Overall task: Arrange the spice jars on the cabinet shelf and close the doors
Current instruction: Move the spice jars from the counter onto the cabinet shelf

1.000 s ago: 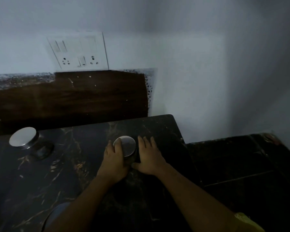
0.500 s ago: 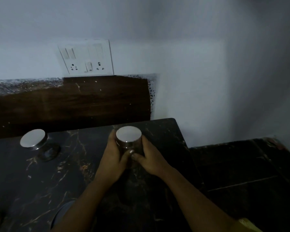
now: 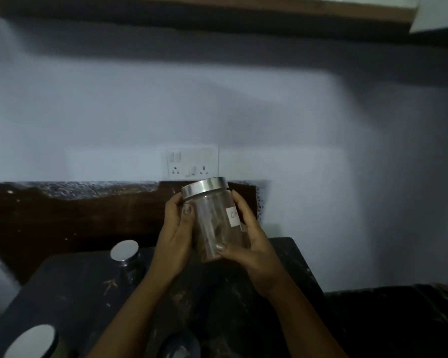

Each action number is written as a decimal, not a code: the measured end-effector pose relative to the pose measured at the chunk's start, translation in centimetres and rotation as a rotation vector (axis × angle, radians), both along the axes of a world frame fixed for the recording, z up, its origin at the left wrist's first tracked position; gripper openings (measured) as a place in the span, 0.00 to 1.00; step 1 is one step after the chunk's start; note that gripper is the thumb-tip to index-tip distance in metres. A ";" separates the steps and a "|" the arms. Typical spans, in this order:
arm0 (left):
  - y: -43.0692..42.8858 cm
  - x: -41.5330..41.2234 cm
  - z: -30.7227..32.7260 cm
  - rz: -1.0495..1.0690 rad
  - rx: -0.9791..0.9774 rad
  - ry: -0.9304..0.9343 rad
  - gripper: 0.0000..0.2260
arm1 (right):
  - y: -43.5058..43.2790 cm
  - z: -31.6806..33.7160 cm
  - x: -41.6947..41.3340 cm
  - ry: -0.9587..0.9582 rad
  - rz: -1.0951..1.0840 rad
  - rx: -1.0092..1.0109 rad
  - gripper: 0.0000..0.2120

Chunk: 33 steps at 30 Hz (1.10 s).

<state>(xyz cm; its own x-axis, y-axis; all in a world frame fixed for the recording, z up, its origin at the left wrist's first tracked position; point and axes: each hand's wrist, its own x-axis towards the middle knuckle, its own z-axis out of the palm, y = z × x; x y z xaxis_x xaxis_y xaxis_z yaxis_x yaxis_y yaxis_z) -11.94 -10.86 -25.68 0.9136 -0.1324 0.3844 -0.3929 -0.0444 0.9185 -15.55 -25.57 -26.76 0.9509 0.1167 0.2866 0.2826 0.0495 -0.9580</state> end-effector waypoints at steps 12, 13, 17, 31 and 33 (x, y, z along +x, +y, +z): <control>7.1 -2.4 6.2 -0.055 0.045 -0.119 0.47 | 6.4 6.5 -0.6 -0.128 0.002 -0.160 0.44; 7.5 -2.2 6.5 -0.055 0.035 -0.131 0.48 | 6.2 7.2 -0.5 -0.119 0.018 -0.166 0.43; 8.6 -1.5 8.1 -0.044 0.058 -0.195 0.51 | 5.8 10.2 0.1 -0.094 0.063 -0.293 0.44; 7.6 3.8 17.1 0.105 0.232 -0.511 0.39 | 5.4 19.0 4.8 -0.404 -0.225 -0.450 0.45; 7.4 4.6 18.7 0.135 0.262 -0.587 0.35 | 5.4 20.4 5.7 -0.437 -0.255 -0.473 0.46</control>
